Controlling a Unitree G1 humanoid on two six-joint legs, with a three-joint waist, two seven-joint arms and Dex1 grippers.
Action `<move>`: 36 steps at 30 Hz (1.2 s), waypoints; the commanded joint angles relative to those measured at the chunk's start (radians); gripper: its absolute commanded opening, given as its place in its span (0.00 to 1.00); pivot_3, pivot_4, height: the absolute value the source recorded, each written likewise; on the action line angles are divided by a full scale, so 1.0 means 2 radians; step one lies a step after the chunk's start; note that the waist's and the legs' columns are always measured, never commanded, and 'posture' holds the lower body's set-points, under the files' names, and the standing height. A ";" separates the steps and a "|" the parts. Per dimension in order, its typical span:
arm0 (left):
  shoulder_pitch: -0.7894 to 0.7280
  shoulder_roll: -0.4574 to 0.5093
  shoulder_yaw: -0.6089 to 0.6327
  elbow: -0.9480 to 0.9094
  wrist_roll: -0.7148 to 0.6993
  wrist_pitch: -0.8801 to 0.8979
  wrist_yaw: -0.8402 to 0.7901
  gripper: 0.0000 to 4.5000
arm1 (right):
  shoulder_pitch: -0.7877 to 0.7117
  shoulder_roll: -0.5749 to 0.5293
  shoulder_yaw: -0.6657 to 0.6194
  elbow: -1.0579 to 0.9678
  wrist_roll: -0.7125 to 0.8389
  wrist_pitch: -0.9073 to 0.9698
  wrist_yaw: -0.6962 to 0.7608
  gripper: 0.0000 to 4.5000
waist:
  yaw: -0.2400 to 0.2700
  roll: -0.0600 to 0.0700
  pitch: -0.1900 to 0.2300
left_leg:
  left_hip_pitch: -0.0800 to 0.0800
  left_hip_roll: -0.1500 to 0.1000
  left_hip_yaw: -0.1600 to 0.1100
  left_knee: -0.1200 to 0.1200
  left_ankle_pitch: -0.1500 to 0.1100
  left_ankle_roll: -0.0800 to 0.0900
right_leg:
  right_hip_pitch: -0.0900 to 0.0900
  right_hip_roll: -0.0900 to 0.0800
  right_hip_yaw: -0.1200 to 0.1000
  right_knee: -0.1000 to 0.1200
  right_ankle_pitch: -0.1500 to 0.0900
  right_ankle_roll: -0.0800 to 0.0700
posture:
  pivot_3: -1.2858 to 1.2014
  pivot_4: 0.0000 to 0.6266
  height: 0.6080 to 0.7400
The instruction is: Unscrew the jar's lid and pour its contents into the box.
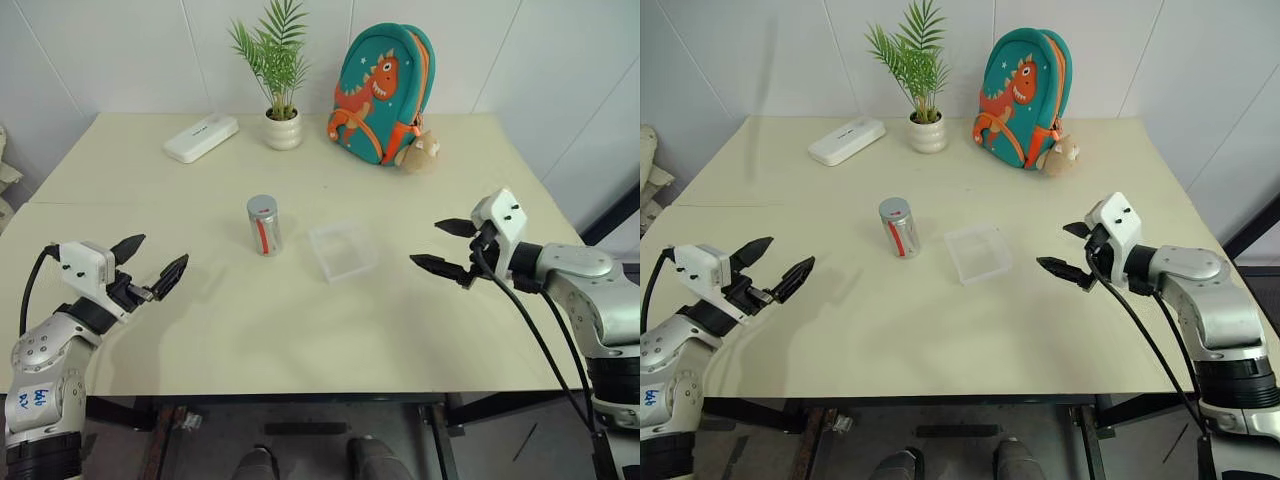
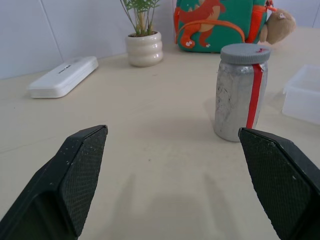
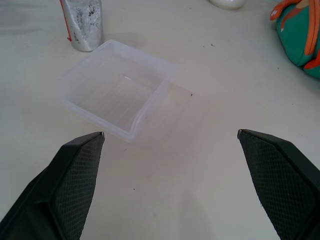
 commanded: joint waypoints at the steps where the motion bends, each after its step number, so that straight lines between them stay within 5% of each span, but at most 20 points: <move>1: -0.007 0.009 0.007 -0.015 -0.007 0.002 -0.002 0.99 | 0.000 0.005 -0.019 -0.020 0.012 -0.012 -0.003 1.00 | 0.000 0.000 0.000 | 0.000 0.000 0.000 0.000 0.000 0.000 | 0.000 0.000 0.000 0.000 0.000 0.000 | 0.52 0.24 1.00; 20: -0.039 -0.075 -0.084 -0.050 0.030 0.028 0.081 0.99 | 0.009 0.010 -0.021 -0.055 0.060 -0.004 0.018 1.00 | 0.002 0.000 0.000 | 0.000 0.000 0.000 0.001 0.000 0.000 | 0.000 0.001 0.001 0.000 0.001 0.001 | 0.52 0.24 1.00; 36: -0.150 -0.158 -0.153 0.084 0.108 -0.020 0.131 0.99 | 0.024 0.009 -0.030 -0.072 0.060 -0.012 0.002 1.00 | 0.003 0.000 0.000 | 0.000 0.000 0.000 0.003 0.000 0.000 | 0.001 0.001 0.002 0.000 0.002 0.003 | 0.52 0.24 1.00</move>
